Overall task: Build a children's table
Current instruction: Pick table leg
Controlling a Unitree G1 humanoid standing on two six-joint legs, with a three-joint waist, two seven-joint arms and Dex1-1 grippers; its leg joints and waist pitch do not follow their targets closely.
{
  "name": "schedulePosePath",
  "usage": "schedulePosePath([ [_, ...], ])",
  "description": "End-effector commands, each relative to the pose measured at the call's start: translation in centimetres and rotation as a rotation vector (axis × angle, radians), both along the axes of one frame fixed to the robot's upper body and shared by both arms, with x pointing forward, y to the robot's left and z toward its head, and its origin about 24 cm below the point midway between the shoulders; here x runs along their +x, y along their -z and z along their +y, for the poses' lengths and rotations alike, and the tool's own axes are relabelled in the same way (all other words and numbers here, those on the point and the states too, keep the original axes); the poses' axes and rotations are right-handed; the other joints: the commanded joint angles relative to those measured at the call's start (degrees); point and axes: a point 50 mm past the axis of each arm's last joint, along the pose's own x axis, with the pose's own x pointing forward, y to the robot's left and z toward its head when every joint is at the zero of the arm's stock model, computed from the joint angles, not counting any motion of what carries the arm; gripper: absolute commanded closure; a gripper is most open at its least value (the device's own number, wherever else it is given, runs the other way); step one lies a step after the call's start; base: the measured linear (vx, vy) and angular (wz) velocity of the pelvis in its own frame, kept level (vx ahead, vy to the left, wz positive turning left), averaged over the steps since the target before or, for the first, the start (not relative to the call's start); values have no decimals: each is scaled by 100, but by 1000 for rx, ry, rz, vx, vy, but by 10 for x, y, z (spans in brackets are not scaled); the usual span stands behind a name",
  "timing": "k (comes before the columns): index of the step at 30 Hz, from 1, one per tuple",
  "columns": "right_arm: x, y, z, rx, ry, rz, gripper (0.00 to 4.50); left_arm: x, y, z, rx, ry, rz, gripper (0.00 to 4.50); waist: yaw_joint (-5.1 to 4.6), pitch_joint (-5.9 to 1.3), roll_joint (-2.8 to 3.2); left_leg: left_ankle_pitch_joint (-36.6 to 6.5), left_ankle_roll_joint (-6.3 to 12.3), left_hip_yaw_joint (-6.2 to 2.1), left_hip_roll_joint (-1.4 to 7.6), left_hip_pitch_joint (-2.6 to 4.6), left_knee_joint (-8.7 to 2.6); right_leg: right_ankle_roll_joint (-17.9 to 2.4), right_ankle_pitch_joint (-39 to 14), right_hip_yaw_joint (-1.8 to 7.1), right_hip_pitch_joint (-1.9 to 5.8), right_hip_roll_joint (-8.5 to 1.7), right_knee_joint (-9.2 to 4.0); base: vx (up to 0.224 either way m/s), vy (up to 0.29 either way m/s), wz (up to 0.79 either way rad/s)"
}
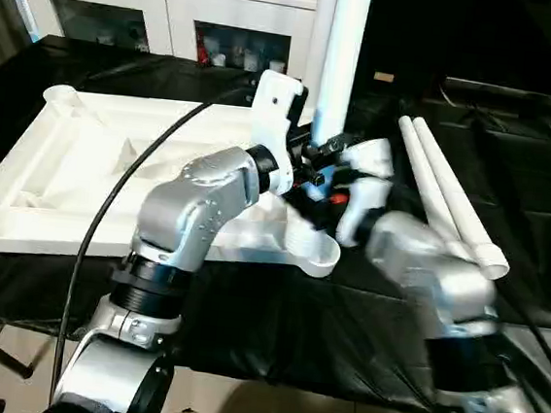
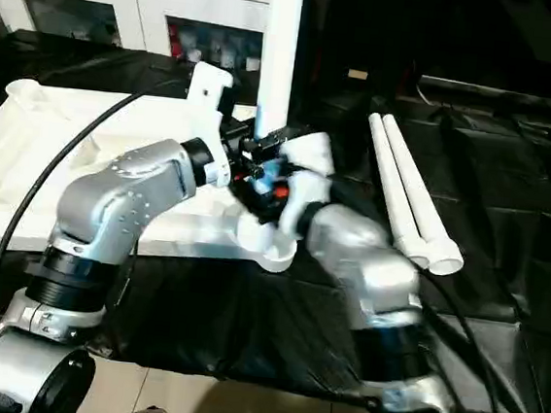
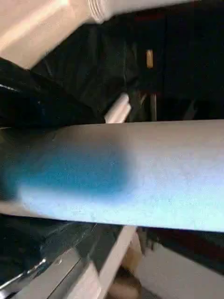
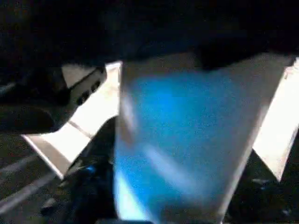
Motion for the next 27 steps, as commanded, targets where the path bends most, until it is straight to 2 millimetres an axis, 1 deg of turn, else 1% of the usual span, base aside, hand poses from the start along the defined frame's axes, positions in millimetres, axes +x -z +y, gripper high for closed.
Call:
schedulePosePath([
  [1, 2, 5, -3, -49, 40, 25, 230, 4, -13, 1, 25, -33, -66, 260, -47, -453, 4, -429, 67, -240, 412, 95, -368, -533, -982, 449, 348, -639, -396, 0, 0, 0],
  [3, 2, 5, 0, -42, 34, 22, 233, 5, -14, 2, 33, -51, -76, 260, -46, -457, 3, -448, 60, -240, 418, 102, -372, -528, -988, 452, 345, -649, -392, 0, 0, 0],
  [4, 2, 5, 1, -36, 31, 24, 248, 6, -14, 2, 33, -55, -76, 260, -40, -455, 14, -464, 47, -241, 422, 109, -371, -538, -998, 453, 339, -651, -393, 0, 0, 0],
  [6, 2, 4, 2, -33, 31, 20, 256, 6, -14, 3, 40, -61, -80, 260, -47, -458, 11, -455, 53, -239, 422, 104, -368, -571, -909, 452, 341, -644, -381, 0, 0, 0],
  [11, 4, 3, 4, -1, 34, 20, 259, 8, -13, 3, 46, -80, -87, 260, -47, -457, 9, -469, 82, -233, 407, 96, -362, -563, -986, 452, 343, -647, -396, 0, 0, 0],
  [15, 3, 2, 4, 21, 18, 16, 260, 9, -13, 5, 44, -79, -88, 260, -47, -462, 5, -429, 90, -238, 417, 100, -362, -555, -975, 450, 341, -646, -384, 0, 0, 0],
  [16, 3, 1, 3, 37, -3, 9, 260, 10, -13, 6, 38, -73, -86, 204, -49, -461, -10, -432, 102, -234, 414, 98, -361, -553, -970, 450, 341, -645, -389, 0, 0, 0],
  [17, 2, 0, 1, 53, -27, -2, 260, 9, -13, 5, -3, -35, -72, 190, -39, -463, -2, -442, 113, -231, 412, 100, -358, -564, -971, 450, 346, -655, -384, 0, 0, 0],
  [19, 1, -1, 0, 67, -51, -13, 260, 9, -13, 6, -28, -24, -64, 188, -27, -462, -6, -450, 136, -225, 398, 92, -351, -557, -968, 446, 354, -651, -393, 0, 0, 0],
  [20, -3, -3, -4, 102, -118, -34, 260, 9, -13, 9, -85, 16, -45, 162, -28, -461, -11, -450, 170, -221, 397, 86, -347, -574, -959, 443, 357, -655, -393, 0, 0, 0],
  [21, -5, -3, -5, 121, -149, -37, 260, 9, -13, 11, -110, 33, -34, 162, -17, -465, -14, -450, 206, -220, 397, 80, -341, -598, -953, 444, 366, -664, -390, 0, 0, 0],
  [22, -8, -4, -7, 141, -187, -39, 261, 8, -13, 13, -151, 67, -21, 145, -12, -462, -12, -452, 230, -219, 395, 78, -340, -616, -957, 441, 367, -662, -392, 0, 0, 0],
  [23, -11, -5, -9, 162, -238, -44, 261, 6, -14, 15, -201, 129, -7, 143, 7, -466, -31, -425, 295, -216, 390, 76, -333, -644, -969, 437, 374, -663, -391, 0, 0, 0],
  [24, -14, -5, -11, 170, -266, -43, 261, 5, -14, 16, -237, 179, 2, 133, 3, -465, -29, -407, 321, -211, 386, 73, -330, -655, -982, 435, 370, -658, -395, 0, 0, 0],
  [25, -16, -5, -13, 171, -297, -44, 261, 2, -15, 18, -260, 241, 1, 133, 8, -466, -18, -388, 323, -219, 392, 69, -330, -661, -980, 433, 365, -656, -385, 0, 0, 0],
  [26, -19, -5, -14, 178, -345, -48, 261, -2, -15, 20, -287, 323, 7, 123, 8, -459, -23, -405, 356, -212, 388, 83, -332, -661, -1063, 428, 354, -653, -406, 0, 0, 0],
  [27, -21, -6, -16, 188, -379, -48, 261, -5, -15, 22, -305, 382, 15, 123, 13, -457, -19, -423, 343, -221, 402, 82, -338, -659, -1133, 430, 355, -656, -395, 0, 0, 0],
])
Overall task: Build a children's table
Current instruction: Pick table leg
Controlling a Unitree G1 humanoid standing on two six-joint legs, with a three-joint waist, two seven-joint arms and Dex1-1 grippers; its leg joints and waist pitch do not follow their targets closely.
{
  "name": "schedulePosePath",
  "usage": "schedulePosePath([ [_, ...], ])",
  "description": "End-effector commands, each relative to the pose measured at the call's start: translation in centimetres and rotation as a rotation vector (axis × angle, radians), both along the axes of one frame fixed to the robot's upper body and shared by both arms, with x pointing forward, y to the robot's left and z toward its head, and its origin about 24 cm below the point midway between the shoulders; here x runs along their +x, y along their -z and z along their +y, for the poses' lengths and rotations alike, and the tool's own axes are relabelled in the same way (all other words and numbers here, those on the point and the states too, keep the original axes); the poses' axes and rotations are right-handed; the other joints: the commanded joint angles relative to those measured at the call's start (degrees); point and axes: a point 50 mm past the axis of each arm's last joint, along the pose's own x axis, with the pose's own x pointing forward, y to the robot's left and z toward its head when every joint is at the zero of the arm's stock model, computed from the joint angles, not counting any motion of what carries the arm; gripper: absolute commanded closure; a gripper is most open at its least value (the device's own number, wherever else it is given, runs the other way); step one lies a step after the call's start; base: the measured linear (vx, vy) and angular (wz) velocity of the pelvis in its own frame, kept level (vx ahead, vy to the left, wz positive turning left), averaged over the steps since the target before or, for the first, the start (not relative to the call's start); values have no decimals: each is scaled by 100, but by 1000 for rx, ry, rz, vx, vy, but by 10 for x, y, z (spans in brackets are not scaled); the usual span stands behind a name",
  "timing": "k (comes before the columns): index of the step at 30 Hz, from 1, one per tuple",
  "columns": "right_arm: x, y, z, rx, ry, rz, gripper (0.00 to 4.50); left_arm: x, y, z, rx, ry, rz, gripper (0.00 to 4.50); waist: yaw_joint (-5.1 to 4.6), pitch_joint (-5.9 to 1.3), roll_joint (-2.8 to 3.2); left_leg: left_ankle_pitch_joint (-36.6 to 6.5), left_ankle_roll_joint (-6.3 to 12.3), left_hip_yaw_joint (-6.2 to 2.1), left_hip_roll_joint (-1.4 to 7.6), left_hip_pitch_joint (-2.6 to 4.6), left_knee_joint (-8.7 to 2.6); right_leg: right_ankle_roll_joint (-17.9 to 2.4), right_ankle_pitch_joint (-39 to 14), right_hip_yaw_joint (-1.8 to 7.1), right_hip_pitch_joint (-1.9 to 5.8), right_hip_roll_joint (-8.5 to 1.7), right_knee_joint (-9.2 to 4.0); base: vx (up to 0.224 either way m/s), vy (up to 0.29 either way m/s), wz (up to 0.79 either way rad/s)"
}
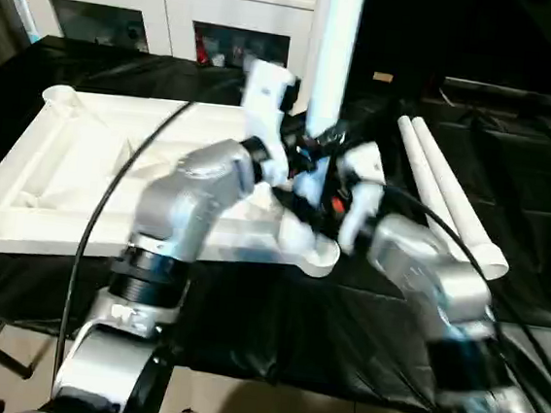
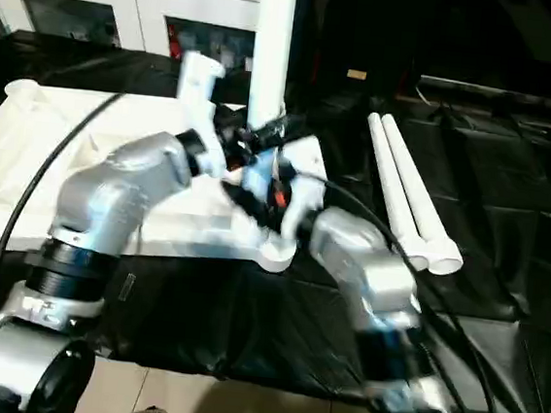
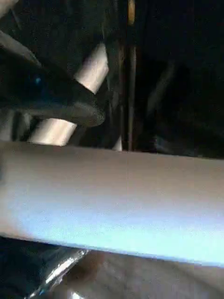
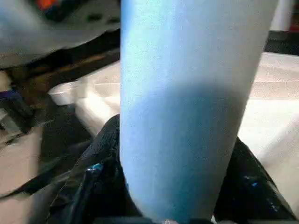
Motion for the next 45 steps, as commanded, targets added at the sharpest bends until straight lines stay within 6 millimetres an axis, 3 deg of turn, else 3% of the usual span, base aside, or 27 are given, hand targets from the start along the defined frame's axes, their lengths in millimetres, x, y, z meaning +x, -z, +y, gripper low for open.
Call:
schedulePosePath([
  [1, -5, -15, -2, 51, -86, -61, 261, -6, -4, 2, -52, 124, -8, 123, -9, -457, -20, -428, 336, -222, 403, 80, -344, -625, -1165, 425, 360, -650, -399, 0, 0, 0],
  [4, -13, -19, -10, 97, -195, -47, 261, -14, -5, 8, -109, 292, 1, 123, 1, -446, 18, -516, 360, -220, 406, 99, -347, -623, -1321, 422, 348, -637, -425, 0, 0, 0],
  [5, -15, -20, -13, 98, -240, -44, 261, -19, -6, 10, -137, 380, 14, 123, 9, -452, 58, -518, 337, -224, 409, 101, -342, -646, -1316, 420, 344, -639, -416, 0, 0, 0],
  [7, -16, -20, -14, 96, -258, -41, 261, -21, -5, 10, -137, 408, 19, 123, 7, -447, 33, -546, 311, -225, 422, 100, -349, -683, -1311, 420, 341, -636, -418, 0, 0, 0],
  [10, -19, -20, -16, 89, -298, -33, 261, -24, -3, 9, -110, 456, 28, 123, 5, -453, 59, -616, 260, -229, 417, 109, -347, -673, -1356, 419, 351, -626, -426, 0, 0, 0],
  [16, -23, -19, -19, 76, -356, -11, 261, -26, 4, 5, -44, 493, 47, 170, 17, -466, 77, -590, 228, -240, 418, 101, -341, -704, -1268, 415, 366, -635, -419, 0, 0, 0],
  [17, -24, -19, -20, 70, -363, -8, 261, -25, 4, 5, -53, 485, 48, 195, 16, -464, 75, -591, 228, -236, 406, 95, -337, -710, -1294, 411, 371, -634, -426, 0, 0, 0],
  [22, -24, -19, -21, 65, -371, -5, 261, -21, 2, 5, -80, 437, 48, 217, 23, -475, 68, -542, 247, -240, 408, 89, -331, -684, -1299, 406, 375, -629, -424, 0, 0, 0],
  [23, -24, -19, -21, 65, -372, -5, 261, -20, 1, 5, -87, 429, 48, 241, 25, -473, 70, -554, 250, -240, 410, 92, -330, -701, -1296, 405, 373, -633, -426, 0, 0, 0],
  [29, -17, -17, -21, 4, -299, -57, 261, -19, 1, 6, -102, 377, 56, 259, 19, -468, 54, -535, 238, -236, 402, 88, -331, -671, -1391, 403, 367, -632, -433, 0, 0, 0],
  [31, -16, -17, -21, 12, -287, -48, 191, -19, 1, 6, -101, 360, 55, 259, 18, -470, 39, -526, 250, -236, 407, 96, -332, -666, -1377, 406, 367, -631, -429, 0, 0, 0],
  [33, -14, -18, -20, 36, -259, -33, 191, -18, 1, 6, -101, 308, 52, 260, 5, -470, 35, -501, 269, -232, 407, 81, -322, -682, -1302, 405, 363, -624, -420, 0, 0, 0],
  [37, -12, -18, -20, 43, -231, -28, 146, -15, 1, 5, -92, 229, 48, 266, 8, -472, 39, -479, 258, -236, 406, 86, -327, -635, -1336, 406, 367, -629, -429, 0, 0, 0],
  [39, -10, -17, -20, 38, -195, -36, 146, -8, 3, 4, -62, 125, 64, 266, 1, -468, 6, -481, 274, -236, 412, 92, -330, -595, -1367, 407, 361, -625, -438, 0, 0, 0],
  [43, 7, -13, -26, -34, 23, -40, 104, 8, 5, 6, -1, -103, 83, 266, -12, -467, -26, -415, 230, -231, 393, 82, -329, -545, -1396, 408, 357, -624, -437, 0, 0, 0],
  [45, 13, -11, -28, -29, 103, 25, 105, 9, 4, 5, 11, -124, 61, 266, -15, -466, -32, -409, 232, -230, 382, 80, -333, -456, -1527, 411, 364, -633, -444, 0, 0, 0],
])
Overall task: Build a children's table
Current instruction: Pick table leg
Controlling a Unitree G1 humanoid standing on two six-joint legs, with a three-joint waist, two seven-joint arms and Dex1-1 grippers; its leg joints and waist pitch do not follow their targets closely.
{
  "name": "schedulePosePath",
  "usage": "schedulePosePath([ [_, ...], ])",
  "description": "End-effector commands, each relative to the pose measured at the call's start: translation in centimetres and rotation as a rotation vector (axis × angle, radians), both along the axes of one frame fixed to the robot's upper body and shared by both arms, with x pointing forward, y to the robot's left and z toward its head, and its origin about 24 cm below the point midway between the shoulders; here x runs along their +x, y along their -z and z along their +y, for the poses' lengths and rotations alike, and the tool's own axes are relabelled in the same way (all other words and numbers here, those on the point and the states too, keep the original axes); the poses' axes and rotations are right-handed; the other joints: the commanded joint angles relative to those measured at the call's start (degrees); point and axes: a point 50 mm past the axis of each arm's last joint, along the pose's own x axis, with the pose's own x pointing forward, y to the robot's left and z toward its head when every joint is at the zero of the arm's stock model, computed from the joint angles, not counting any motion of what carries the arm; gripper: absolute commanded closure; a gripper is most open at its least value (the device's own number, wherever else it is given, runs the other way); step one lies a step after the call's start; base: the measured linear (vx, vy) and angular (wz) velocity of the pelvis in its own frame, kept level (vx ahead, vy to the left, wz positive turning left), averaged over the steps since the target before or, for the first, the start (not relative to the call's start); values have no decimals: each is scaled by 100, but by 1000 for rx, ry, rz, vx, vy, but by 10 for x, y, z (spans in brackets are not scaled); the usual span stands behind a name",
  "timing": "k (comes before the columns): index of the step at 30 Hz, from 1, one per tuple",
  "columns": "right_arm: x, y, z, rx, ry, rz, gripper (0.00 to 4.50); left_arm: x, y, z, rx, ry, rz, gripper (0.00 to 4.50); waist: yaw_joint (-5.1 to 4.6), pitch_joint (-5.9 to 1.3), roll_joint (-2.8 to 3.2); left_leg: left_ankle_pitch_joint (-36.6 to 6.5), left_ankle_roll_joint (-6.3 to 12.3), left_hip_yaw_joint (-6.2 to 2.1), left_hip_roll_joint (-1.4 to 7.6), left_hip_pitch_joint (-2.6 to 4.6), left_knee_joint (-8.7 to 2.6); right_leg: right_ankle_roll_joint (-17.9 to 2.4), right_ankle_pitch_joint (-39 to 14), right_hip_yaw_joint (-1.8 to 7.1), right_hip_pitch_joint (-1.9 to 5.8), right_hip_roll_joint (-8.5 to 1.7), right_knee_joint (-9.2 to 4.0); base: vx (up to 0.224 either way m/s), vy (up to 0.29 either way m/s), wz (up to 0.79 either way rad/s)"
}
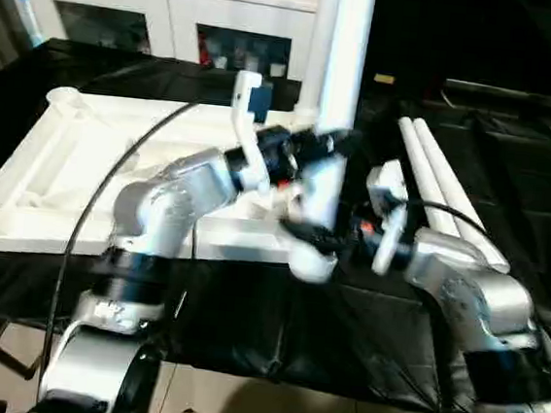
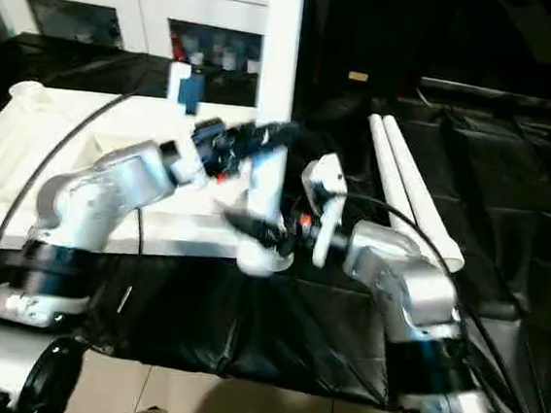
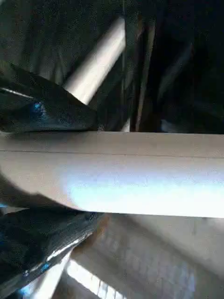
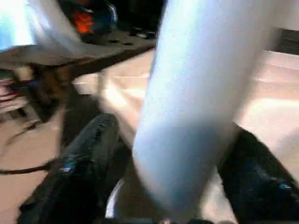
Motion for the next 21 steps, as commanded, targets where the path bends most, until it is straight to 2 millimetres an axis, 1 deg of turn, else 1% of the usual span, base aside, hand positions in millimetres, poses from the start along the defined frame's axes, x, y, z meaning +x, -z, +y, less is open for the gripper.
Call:
schedulePosePath([
  [1, 9, -5, -7, -1, 91, 22, 105, 3, -9, 1, 22, -46, -48, 266, -17, -460, -53, -396, 228, -235, 385, 79, -358, -482, -1526, 408, 356, -630, -452, 0, 0, 0],
  [3, 10, -4, -7, -1, 107, 52, 105, 2, -9, -1, 32, -40, -56, 266, -20, -467, -46, -342, 268, -228, 396, 88, -350, -508, -1366, 417, 339, -624, -431, 0, 0, 0],
  [4, 10, -4, -6, -7, 113, 66, 105, 1, -9, -3, 43, -36, -62, 266, -21, -467, -43, -328, 282, -228, 398, 89, -349, -528, -1318, 419, 338, -626, -426, 0, 0, 0],
  [5, 10, -4, -5, -8, 112, 67, 105, 0, -9, -4, 51, -30, -69, 266, -13, -476, -54, -273, 298, -226, 401, 90, -346, -564, -1198, 423, 338, -627, -404, 0, 0, 0],
  [6, 10, -4, -5, -12, 111, 61, 105, 0, -9, -5, 56, -32, -75, 266, -11, -480, -48, -241, 312, -225, 404, 80, -342, -602, -1102, 426, 343, -633, -391, 0, 0, 0],
  [8, 11, -3, -5, -30, 127, 66, 105, 0, -10, -6, 57, -36, -79, 266, -6, -475, -44, -260, 316, -217, 406, 88, -340, -636, -1044, 428, 330, -635, -392, 0, 0, 0],
  [10, 12, -2, -5, -36, 132, 70, 105, -1, -10, -8, 60, -31, -86, 266, -7, -473, -53, -270, 310, -217, 395, 71, -340, -632, -1089, 424, 348, -639, -394, 0, 0, 0],
  [11, 12, -2, -5, -39, 132, 74, 105, -1, -10, -9, 65, -24, -94, 266, -6, -468, -59, -304, 303, -216, 392, 72, -341, -606, -1176, 423, 347, -642, -407, 0, 0, 0],
  [13, 11, -1, -4, -50, 114, 100, 105, -3, -10, -11, 78, -5, -109, 266, -6, -461, -51, -352, 284, -217, 391, 75, -345, -554, -1318, 422, 345, -639, -426, 0, 0, 0],
  [14, 11, 0, -4, -62, 100, 122, 105, -4, -11, -12, 83, 8, -115, 266, -11, -460, -60, -352, 279, -222, 398, 84, -352, -533, -1351, 420, 343, -628, -426, 0, 0, 0],
  [16, 10, 1, -4, -75, 86, 139, 105, -5, -11, -13, 87, 22, -122, 266, -9, -464, -55, -340, 269, -222, 398, 88, -349, -533, -1352, 423, 341, -635, -427, 0, 0, 0],
  [17, 9, 3, -5, -86, 70, 149, 105, -6, -12, -14, 89, 43, -131, 266, -4, -464, -71, -325, 264, -218, 398, 82, -348, -537, -1332, 425, 344, -640, -418, 0, 0, 0],
  [18, 9, 3, -5, -86, 70, 149, 105, -6, -12, -14, 89, 43, -131, 266, -3, -466, -64, -316, 269, -216, 401, 81, -346, -552, -1296, 429, 344, -645, -415, 0, 0, 0],
  [19, 8, 2, -6, -69, 33, 149, 105, -8, -12, -16, 90, 76, -140, 266, 0, -469, -79, -307, 285, -211, 397, 77, -340, -564, -1260, 430, 346, -647, -410, 0, 0, 0],
  [21, 8, 1, -6, -59, 16, 146, 105, -9, -13, -16, 86, 92, -143, 266, 2, -465, -72, -307, 309, -210, 398, 71, -338, -576, -1261, 427, 346, -646, -411, 0, 0, 0],
])
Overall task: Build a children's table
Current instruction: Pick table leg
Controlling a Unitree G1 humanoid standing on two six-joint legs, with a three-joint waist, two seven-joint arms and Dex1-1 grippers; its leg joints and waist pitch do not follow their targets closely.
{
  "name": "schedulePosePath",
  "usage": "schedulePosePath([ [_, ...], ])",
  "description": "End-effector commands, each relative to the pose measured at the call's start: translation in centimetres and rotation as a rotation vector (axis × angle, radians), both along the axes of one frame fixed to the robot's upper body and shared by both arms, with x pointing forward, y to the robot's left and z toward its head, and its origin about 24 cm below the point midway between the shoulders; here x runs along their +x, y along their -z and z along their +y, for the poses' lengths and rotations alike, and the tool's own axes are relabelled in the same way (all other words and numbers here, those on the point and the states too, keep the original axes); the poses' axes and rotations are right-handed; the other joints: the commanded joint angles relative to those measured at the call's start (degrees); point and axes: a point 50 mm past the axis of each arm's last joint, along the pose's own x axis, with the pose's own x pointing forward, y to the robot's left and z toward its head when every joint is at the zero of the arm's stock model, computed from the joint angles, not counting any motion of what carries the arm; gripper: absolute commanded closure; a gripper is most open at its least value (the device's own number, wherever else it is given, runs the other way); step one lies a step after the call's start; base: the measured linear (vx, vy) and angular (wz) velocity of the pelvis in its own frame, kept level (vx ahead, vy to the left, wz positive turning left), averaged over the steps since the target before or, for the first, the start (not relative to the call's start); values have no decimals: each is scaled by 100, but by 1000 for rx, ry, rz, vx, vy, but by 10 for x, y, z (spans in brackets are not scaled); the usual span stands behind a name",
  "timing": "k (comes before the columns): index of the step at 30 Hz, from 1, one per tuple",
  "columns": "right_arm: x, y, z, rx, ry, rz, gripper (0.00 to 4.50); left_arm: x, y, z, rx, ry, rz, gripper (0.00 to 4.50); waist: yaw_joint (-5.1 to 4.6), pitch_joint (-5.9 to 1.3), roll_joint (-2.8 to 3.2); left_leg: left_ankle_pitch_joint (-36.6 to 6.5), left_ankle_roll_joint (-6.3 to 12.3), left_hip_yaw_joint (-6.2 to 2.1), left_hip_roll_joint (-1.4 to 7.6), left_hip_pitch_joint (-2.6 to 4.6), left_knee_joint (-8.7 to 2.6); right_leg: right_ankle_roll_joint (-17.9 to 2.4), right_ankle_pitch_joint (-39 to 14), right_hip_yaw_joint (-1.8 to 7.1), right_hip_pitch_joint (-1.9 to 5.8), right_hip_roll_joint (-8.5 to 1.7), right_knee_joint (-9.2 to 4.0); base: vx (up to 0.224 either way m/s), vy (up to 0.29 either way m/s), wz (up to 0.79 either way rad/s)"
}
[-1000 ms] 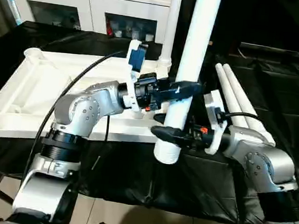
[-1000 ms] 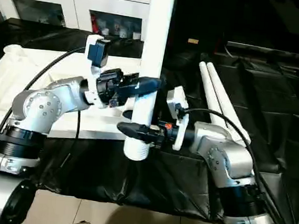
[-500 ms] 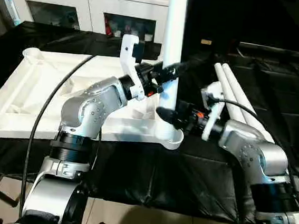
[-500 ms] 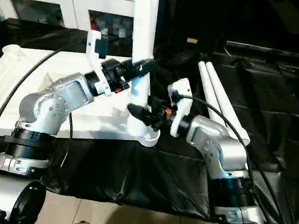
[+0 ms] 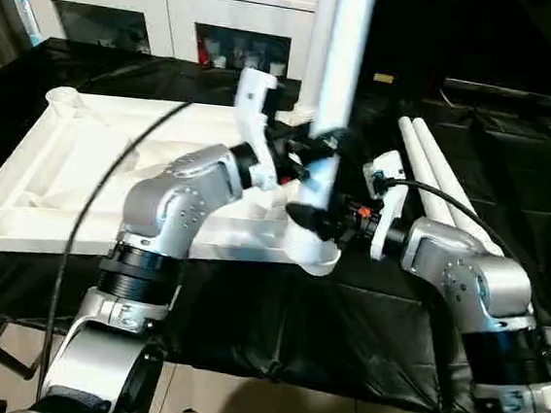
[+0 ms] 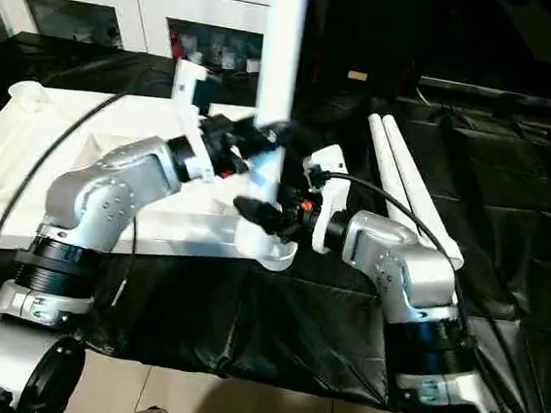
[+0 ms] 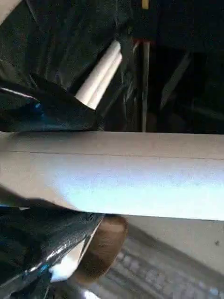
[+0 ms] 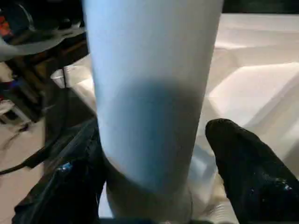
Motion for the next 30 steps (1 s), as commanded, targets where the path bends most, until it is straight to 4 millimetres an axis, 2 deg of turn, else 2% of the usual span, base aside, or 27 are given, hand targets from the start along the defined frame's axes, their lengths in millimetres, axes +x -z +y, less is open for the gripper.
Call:
schedulePosePath([
  [1, 1, -2, -4, 5, -19, 0, 105, -5, -12, -3, -15, 62, -51, 266, -14, -467, -79, -297, 299, -211, 398, 79, -338, -575, -1247, 426, 355, -642, -409, 0, 0, 0],
  [6, -5, -5, -8, 27, -126, 14, 105, -9, -17, -4, -10, 148, -69, 266, -3, -465, -75, -296, 347, -207, 393, 82, -328, -606, -1259, 422, 358, -636, -402, 0, 0, 0],
  [10, -5, -6, -10, 34, -144, 27, 105, -11, -18, -4, -4, 182, -78, 266, -6, -465, -77, -294, 348, -206, 392, 80, -327, -587, -1335, 419, 351, -633, -412, 0, 0, 0],
  [12, -6, -6, -9, 43, -157, 39, 140, -13, -18, -5, -7, 198, -79, 266, -5, -466, -73, -306, 332, -210, 396, 83, -328, -594, -1374, 418, 355, -634, -414, 0, 0, 0],
  [14, -8, -5, -9, 52, -175, 49, 153, -15, -18, -6, -10, 208, -78, 266, -8, -466, -89, -296, 343, -208, 400, 79, -326, -608, -1328, 418, 352, -633, -409, 0, 0, 0],
  [19, -9, -2, -7, 69, -200, 65, 198, -17, -17, -8, -13, 231, -76, 266, 2, -470, -77, -270, 354, -212, 396, 74, -322, -610, -1335, 414, 358, -636, -404, 0, 0, 0],
  [21, -10, -2, -7, 71, -203, 67, 228, -17, -17, -8, -12, 233, -76, 266, 0, -467, -81, -285, 345, -209, 394, 78, -323, -590, -1370, 415, 353, -635, -415, 0, 0, 0],
  [30, -12, 0, -7, 95, -219, 79, 252, -17, -17, -7, -7, 246, -74, 266, 2, -470, -64, -298, 324, -214, 391, 74, -323, -597, -1357, 411, 354, -630, -415, 0, 0, 0],
])
